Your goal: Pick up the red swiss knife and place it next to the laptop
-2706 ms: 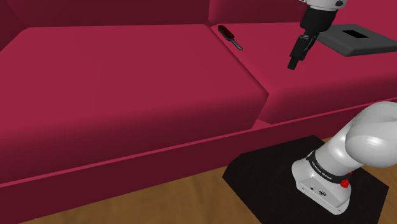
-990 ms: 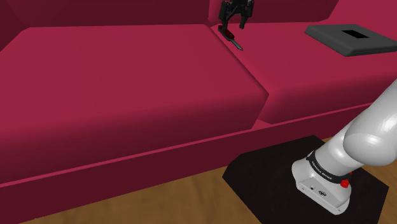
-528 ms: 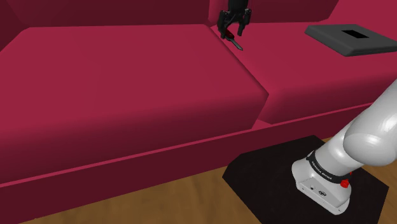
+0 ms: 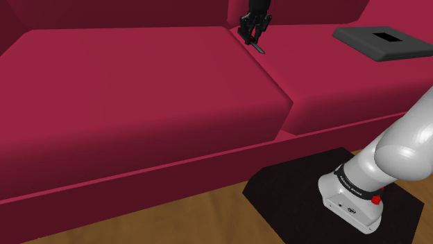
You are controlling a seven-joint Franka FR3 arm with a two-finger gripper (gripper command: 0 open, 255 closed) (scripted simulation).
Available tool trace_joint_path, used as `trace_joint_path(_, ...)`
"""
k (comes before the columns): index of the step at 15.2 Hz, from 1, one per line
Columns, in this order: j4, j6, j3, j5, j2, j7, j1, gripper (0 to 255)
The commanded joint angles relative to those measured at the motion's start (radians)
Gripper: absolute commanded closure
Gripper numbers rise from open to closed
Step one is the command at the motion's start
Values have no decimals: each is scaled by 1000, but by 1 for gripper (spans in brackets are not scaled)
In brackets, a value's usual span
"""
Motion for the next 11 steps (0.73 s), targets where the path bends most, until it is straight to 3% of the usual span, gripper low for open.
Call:
trace_joint_path(1, -1, 0, -1, -1, 1, 0, -1, 255)
trace_joint_path(8, -2, 0, -1, -1, 1, 0, -1, 255)
trace_joint_path(11, 41, -41, -1, -1, 3, 0, 0, 255)
